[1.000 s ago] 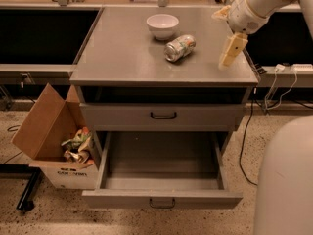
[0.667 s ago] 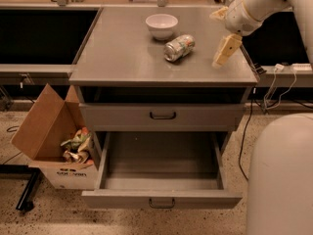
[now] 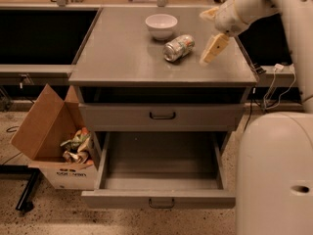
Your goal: Place 7up can into middle drawer
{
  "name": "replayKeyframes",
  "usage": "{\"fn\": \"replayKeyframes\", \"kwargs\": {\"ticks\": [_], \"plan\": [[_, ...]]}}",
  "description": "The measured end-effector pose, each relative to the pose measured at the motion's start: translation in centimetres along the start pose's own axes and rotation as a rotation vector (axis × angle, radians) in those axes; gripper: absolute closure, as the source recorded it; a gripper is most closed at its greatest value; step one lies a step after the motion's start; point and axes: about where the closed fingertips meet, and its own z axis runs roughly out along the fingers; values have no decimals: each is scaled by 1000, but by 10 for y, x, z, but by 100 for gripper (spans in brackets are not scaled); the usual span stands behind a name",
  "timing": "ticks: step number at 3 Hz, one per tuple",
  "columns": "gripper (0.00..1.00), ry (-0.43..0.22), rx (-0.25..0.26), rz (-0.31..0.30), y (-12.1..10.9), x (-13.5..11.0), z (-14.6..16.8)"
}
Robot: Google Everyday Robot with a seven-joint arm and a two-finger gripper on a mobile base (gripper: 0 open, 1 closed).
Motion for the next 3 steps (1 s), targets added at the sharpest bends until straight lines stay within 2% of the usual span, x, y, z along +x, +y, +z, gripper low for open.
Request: {"fn": "replayKeyframes", "kwargs": {"ticks": [1,2,3], "plan": [[0,-16,7,-22,-9,-14,15],[0,-19,-27,-13,-12,-36,40],[0,-9,-66,6,-9,-40,57]]}}
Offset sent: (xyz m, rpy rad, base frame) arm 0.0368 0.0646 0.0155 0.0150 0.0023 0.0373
